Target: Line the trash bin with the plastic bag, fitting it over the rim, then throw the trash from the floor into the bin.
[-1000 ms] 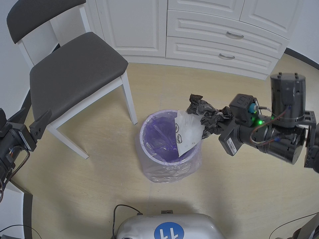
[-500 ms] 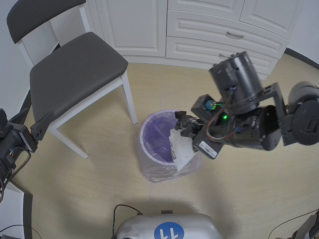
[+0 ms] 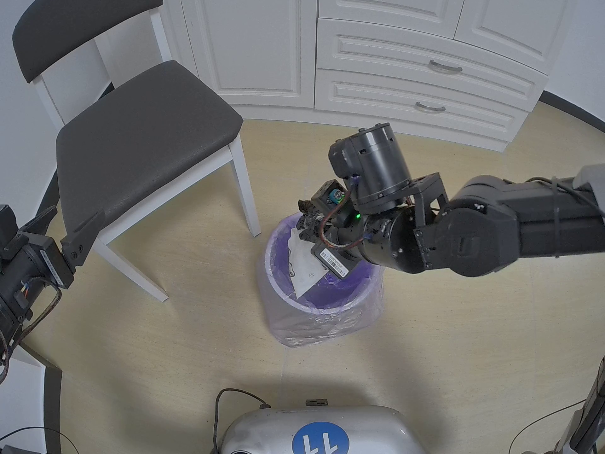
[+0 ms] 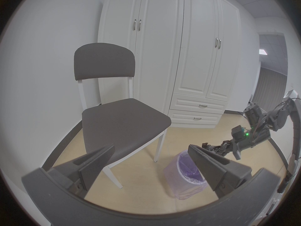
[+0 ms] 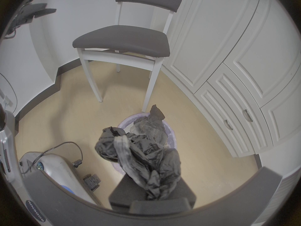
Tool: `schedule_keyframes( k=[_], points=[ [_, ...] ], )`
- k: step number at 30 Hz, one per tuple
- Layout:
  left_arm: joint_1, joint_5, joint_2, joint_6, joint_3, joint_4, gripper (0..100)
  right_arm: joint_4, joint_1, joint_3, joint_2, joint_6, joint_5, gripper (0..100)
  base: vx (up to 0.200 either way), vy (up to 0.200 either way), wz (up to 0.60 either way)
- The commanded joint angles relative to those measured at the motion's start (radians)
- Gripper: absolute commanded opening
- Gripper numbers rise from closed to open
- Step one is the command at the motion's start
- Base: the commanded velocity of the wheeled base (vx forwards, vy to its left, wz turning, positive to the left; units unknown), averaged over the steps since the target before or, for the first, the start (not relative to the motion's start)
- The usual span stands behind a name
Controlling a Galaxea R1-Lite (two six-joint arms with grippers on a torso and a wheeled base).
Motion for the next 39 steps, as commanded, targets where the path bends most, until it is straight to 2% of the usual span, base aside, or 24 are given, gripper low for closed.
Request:
schedule_keyframes(
  k=[1,6,16,31,39],
  points=[
    [0.006,0.002,0.005,0.000,-0.002,-0.001,100,-0.027,-0.037,-0.036,0.082,-0.003,0.009,0,0.000,0.000,0.00],
    [0.006,0.000,0.004,0.000,-0.002,-0.001,100,-0.086,-0.069,-0.047,0.120,-0.008,0.011,0,0.000,0.000,0.00],
    [0.006,0.002,0.004,0.000,-0.002,-0.001,100,-0.119,-0.136,-0.058,0.177,-0.029,0.022,0,0.000,0.000,0.00],
    [0.007,0.000,0.004,0.000,-0.002,-0.001,100,-0.125,-0.126,-0.063,0.254,-0.037,0.022,0,0.000,0.000,0.00],
    [0.007,0.000,0.005,0.002,-0.002,-0.001,100,-0.125,-0.135,-0.141,0.341,-0.049,0.022,0,0.000,0.000,0.00]
  ],
)
